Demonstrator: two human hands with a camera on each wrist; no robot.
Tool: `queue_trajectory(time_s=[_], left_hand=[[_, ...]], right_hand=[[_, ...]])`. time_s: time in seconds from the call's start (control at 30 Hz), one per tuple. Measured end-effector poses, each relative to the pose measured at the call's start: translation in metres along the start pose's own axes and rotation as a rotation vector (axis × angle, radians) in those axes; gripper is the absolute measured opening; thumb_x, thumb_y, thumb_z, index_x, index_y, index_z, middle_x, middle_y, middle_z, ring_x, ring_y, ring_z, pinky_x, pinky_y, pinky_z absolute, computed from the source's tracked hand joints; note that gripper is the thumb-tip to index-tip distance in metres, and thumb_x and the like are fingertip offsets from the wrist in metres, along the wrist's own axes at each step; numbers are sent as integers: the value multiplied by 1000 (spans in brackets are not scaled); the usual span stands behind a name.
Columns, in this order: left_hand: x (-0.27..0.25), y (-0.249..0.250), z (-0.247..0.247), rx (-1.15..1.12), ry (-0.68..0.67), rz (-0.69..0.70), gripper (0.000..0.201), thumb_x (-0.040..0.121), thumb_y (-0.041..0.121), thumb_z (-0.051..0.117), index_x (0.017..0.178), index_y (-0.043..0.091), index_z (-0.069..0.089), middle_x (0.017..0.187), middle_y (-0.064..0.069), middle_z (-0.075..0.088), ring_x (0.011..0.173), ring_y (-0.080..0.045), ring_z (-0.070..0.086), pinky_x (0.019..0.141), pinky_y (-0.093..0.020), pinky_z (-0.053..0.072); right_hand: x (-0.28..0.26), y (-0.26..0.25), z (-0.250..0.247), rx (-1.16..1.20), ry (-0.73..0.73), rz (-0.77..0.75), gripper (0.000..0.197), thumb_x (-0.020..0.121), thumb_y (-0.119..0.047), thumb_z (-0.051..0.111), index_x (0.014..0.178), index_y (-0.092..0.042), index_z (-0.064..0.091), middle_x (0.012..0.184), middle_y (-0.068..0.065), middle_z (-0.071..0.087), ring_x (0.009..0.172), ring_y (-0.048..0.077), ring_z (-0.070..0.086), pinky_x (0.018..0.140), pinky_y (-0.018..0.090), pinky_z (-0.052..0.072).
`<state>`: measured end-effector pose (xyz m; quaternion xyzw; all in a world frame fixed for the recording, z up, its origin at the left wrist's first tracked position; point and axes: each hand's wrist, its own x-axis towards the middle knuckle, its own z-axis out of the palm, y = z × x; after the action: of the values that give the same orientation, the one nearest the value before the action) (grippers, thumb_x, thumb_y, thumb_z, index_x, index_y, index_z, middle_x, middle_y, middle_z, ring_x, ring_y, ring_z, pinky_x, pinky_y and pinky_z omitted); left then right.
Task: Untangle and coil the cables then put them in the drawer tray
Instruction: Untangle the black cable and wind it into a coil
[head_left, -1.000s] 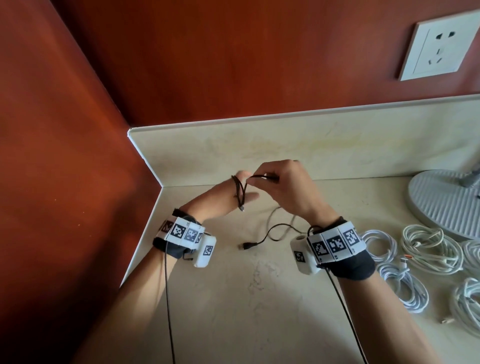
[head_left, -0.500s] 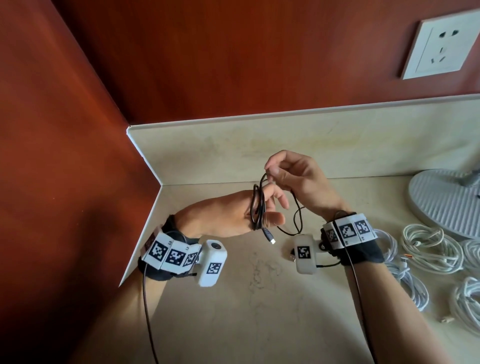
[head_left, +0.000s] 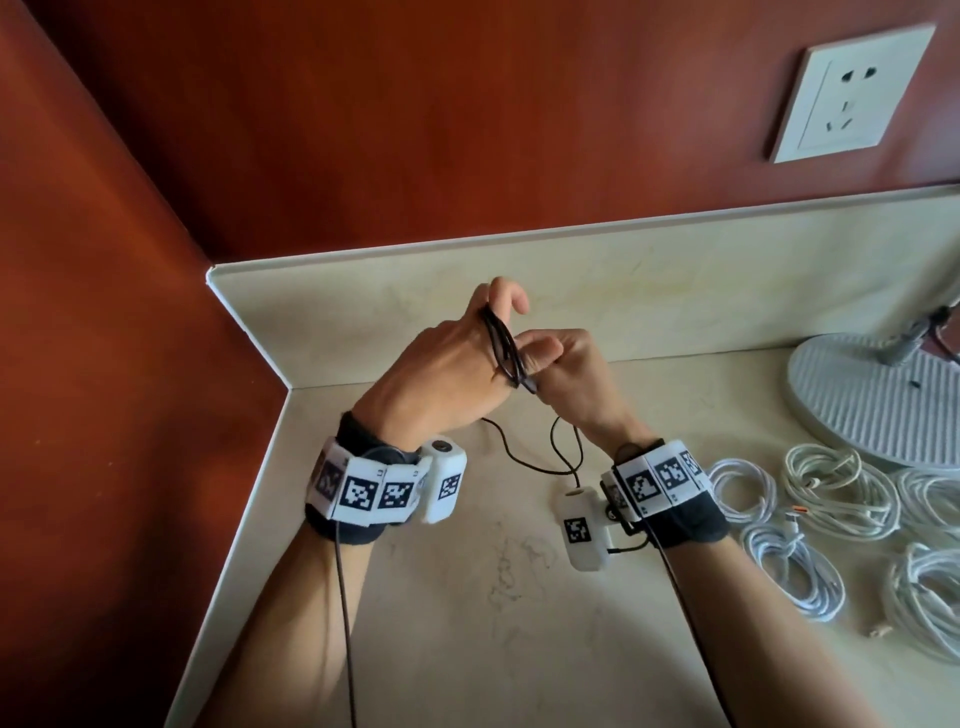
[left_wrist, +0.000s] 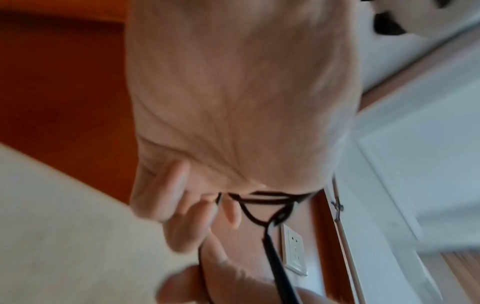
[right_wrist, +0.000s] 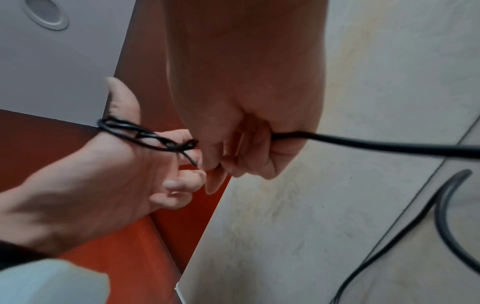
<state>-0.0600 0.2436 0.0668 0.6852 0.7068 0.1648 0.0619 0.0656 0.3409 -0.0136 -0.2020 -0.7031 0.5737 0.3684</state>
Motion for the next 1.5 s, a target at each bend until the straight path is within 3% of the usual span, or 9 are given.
queue_trajectory(time_s=[0.17, 0.27, 0.47, 0.6, 0.7, 0.9, 1.0, 1.27, 1.5], left_hand=[[28, -25, 15, -213, 203, -73, 72, 84, 84, 17, 115, 22, 36, 87, 10, 54, 73, -24, 63, 66, -44, 52], [34, -36, 23, -336, 285, -115, 63, 88, 81, 16, 106, 23, 34, 77, 12, 52, 67, -13, 58, 64, -43, 50], [44, -18, 14, -895, 499, -163, 57, 103, 60, 0, 81, 24, 38, 83, -12, 39, 55, -10, 32, 49, -27, 30], [45, -33, 22, -935, 439, -264, 69, 95, 74, 4, 90, 18, 44, 72, 2, 38, 53, -6, 33, 53, -20, 36], [42, -48, 30, -722, 435, -302, 45, 112, 35, 22, 133, 8, 50, 92, 14, 42, 76, -1, 43, 86, -24, 46], [41, -46, 32, -526, 264, -343, 38, 113, 29, 24, 127, 0, 44, 96, -1, 45, 81, -2, 58, 71, -28, 35], [38, -46, 38, -508, 245, -347, 41, 114, 26, 28, 141, -1, 42, 117, -23, 54, 106, -40, 61, 85, -42, 45], [35, -42, 43, -419, 111, -363, 53, 100, 64, 32, 113, 13, 39, 74, 3, 57, 73, -29, 63, 64, -37, 39], [25, -36, 47, -132, -240, -263, 34, 107, 48, 40, 119, 17, 35, 79, 4, 58, 63, -12, 53, 56, -31, 34]], right_hand=[[2, 0, -5, -152, -32, 42, 46, 108, -11, 51, 77, -37, 72, 51, -19, 38, 51, 6, 25, 50, 17, 24], [2, -2, -9, -178, -43, 57, 28, 109, -10, 49, 115, -13, 77, 51, -22, 42, 48, 4, 32, 50, 12, 28], [0, 1, 11, 74, -51, 106, 31, 110, -30, 49, 109, -15, 77, 61, 2, 26, 54, 18, 19, 48, 33, 18], [-1, -7, 14, -48, -66, 68, 30, 111, -21, 48, 110, -9, 75, 61, -1, 27, 51, 8, 25, 47, 19, 26], [-1, -16, 10, -159, -72, 32, 28, 111, -12, 47, 110, -6, 74, 59, -10, 32, 52, 6, 29, 51, 16, 29], [-6, -31, 8, -409, -30, -78, 20, 106, -18, 56, 98, -13, 74, 55, -6, 40, 51, 12, 32, 53, 22, 29], [-9, -35, 9, -501, -98, -125, 20, 107, -21, 55, 101, -9, 70, 59, -4, 48, 55, 20, 39, 55, 28, 33], [-9, -43, -15, -765, -140, -209, 18, 107, -21, 52, 109, -22, 70, 76, -14, 59, 67, 15, 57, 62, 40, 49], [-11, -57, -29, -903, -27, -250, 28, 80, -48, 83, 76, -27, 65, 64, -11, 55, 59, 17, 49, 53, 36, 42]])
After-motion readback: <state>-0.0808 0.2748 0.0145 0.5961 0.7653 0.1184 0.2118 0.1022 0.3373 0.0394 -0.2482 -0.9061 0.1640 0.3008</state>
